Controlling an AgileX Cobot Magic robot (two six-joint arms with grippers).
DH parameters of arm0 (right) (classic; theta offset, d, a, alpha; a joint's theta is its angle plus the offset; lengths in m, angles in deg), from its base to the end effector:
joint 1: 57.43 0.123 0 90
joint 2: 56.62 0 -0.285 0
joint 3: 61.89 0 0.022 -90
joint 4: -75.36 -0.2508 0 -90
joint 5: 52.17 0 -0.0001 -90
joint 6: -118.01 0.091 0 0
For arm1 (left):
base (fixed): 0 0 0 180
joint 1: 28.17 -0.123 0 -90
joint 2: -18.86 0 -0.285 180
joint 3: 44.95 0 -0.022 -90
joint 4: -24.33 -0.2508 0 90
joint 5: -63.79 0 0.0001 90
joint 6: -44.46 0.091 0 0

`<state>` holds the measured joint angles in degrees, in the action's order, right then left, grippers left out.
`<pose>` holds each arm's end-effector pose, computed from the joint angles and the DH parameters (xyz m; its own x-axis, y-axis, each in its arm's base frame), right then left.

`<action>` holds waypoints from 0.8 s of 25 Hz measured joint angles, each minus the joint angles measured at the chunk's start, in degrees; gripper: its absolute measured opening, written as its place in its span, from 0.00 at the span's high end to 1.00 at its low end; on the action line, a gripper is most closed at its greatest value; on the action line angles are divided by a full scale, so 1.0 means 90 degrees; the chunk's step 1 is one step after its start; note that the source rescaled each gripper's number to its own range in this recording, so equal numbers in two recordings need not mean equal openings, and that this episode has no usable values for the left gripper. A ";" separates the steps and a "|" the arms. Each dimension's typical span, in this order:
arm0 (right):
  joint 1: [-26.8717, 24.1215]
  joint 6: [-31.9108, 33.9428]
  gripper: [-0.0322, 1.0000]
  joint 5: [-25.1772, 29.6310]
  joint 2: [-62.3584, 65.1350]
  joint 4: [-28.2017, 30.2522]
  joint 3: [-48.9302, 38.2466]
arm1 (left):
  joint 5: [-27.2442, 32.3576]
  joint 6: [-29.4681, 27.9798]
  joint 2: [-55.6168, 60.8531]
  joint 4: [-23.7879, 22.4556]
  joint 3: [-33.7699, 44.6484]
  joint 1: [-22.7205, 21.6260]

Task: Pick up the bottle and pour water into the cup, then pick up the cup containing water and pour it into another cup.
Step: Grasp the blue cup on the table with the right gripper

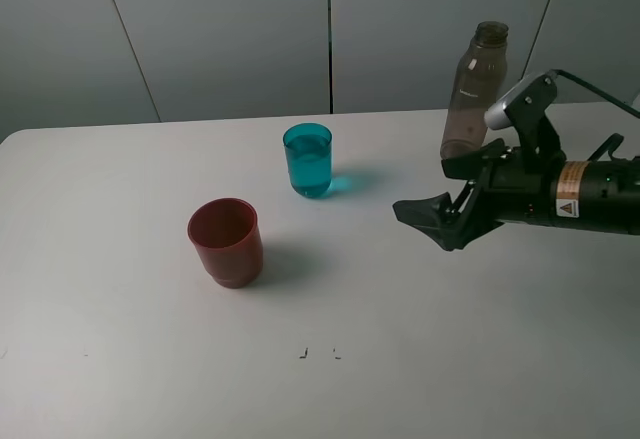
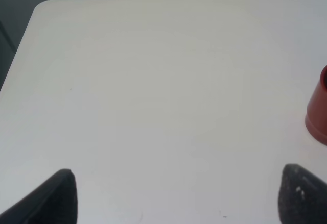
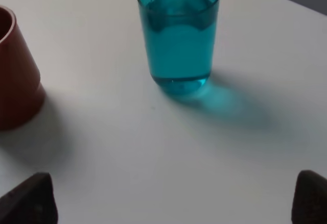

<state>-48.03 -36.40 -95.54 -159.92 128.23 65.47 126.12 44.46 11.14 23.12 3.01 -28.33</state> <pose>0.2378 0.0898 0.1352 -0.3748 -0.3276 -0.8673 -0.7261 0.6853 0.0550 -0.0074 0.0017 0.2780 -0.4697 0.0085 -0.8828 -0.0147 0.9997 0.0174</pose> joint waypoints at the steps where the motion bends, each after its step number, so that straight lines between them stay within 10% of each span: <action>1: 0.0038 -0.0013 0.00 -0.0011 -0.0079 -0.0028 0.0091 | 0.0000 0.0000 0.0000 0.0000 0.0000 0.0000; 20: 0.0896 -0.0365 0.00 0.0019 -0.2111 -0.0454 0.2124 | 0.0000 0.0000 0.0000 0.0000 0.0000 0.0000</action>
<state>-39.97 -39.68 -95.37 -178.92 124.14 84.58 126.12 44.46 11.14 23.12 3.01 -28.33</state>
